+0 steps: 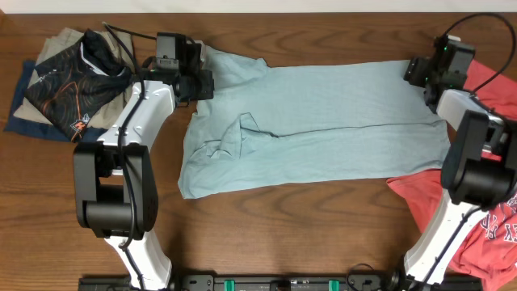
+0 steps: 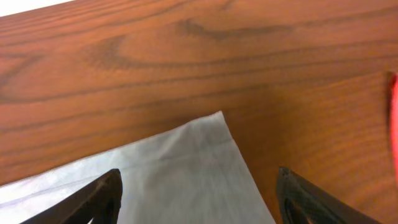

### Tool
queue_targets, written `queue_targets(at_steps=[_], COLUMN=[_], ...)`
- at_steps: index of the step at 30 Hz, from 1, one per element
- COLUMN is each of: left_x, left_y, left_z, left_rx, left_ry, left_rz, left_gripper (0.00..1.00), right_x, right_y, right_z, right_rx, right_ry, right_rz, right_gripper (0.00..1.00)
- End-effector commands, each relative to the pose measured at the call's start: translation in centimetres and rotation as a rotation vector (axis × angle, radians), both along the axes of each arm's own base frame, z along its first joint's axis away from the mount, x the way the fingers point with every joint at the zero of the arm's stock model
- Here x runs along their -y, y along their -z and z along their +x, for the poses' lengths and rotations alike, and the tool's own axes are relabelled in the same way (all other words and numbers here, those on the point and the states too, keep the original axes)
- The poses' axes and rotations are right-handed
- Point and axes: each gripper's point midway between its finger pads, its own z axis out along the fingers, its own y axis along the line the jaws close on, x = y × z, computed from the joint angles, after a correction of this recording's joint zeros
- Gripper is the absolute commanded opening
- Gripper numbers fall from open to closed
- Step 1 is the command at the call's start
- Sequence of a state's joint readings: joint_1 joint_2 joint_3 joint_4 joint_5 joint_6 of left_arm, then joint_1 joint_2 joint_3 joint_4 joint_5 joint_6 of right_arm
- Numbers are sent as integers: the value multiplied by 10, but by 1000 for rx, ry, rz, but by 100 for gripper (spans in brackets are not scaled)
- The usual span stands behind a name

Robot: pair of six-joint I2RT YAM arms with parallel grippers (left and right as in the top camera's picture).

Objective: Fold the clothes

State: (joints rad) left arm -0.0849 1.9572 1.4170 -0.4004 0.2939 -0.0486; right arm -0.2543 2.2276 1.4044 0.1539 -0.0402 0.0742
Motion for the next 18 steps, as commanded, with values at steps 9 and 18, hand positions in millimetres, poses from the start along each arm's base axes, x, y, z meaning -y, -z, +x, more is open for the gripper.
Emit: queue_targets(at_steps=[9, 18], left_x=[1, 1], left_y=[4, 4], left_z=[-4, -4], left_rx=[-22, -22], left_ry=[4, 4], left_rz=[-9, -9], left_gripper=[6, 6], right_x=[0, 6], right_y=[39, 44], right_z=[12, 9], right_rx=[35, 23], right_ry=[46, 76], right_rz=[39, 20], right_gripper=[79, 9])
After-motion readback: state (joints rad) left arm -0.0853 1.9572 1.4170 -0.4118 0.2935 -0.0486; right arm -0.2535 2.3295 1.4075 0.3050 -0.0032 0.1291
